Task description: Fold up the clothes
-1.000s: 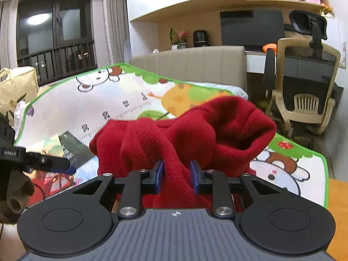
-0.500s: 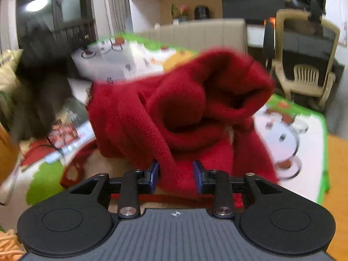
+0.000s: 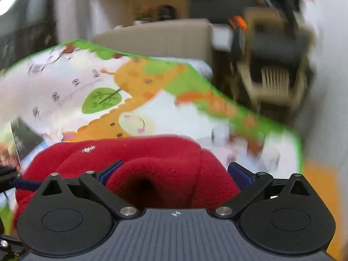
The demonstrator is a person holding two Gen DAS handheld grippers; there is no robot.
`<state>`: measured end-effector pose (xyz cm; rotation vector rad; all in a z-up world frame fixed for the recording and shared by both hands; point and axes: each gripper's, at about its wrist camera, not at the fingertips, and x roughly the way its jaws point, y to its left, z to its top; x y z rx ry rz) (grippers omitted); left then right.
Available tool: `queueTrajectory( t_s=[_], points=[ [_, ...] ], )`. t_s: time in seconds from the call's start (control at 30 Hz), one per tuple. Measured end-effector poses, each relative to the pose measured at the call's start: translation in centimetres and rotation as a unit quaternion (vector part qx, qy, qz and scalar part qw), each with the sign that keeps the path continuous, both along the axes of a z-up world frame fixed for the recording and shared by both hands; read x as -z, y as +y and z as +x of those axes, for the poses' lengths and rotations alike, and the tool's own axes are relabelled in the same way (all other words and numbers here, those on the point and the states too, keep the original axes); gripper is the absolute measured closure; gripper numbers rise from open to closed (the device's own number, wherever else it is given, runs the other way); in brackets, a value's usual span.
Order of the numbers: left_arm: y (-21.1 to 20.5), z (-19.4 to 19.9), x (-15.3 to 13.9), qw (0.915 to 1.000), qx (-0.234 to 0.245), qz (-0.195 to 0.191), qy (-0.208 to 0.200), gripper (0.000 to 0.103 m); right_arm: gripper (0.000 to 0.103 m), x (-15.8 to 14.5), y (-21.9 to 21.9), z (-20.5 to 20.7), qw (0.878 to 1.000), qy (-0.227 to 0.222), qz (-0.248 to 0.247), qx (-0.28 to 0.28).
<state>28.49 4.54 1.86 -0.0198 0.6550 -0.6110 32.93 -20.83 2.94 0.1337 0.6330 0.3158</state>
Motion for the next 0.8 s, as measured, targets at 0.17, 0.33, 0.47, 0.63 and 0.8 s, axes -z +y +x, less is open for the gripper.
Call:
queueTrajectory(
  t_s=[0.17,0.33,0.47,0.63,0.8],
  points=[
    [-0.4,-0.1,-0.7,0.9997,0.023,0.007,0.000,0.000,0.000,1.4,-2.8,-1.3,0.997,0.037,0.067,0.005],
    [5.0,0.9,-3.9,0.9960,-0.023,-0.082,0.025,0.000,0.000,1.0,-3.5,-0.7,0.997,0.054,0.063,-0.001],
    [11.3,3.9,-1.7,0.9659,-0.122,-0.164,0.158,0.000,0.000,1.4,-4.4,-0.3,0.992,0.084,0.094,-0.008],
    [11.8,5.5,3.5,0.9411,-0.124,-0.183,0.256,0.000,0.000,3.0,-5.8,-0.4,0.980,0.101,0.170,-0.021],
    [10.7,7.8,3.1,0.9442,-0.094,-0.226,0.220,0.000,0.000,7.2,-5.2,1.2,0.938,0.124,0.321,-0.032]
  ],
)
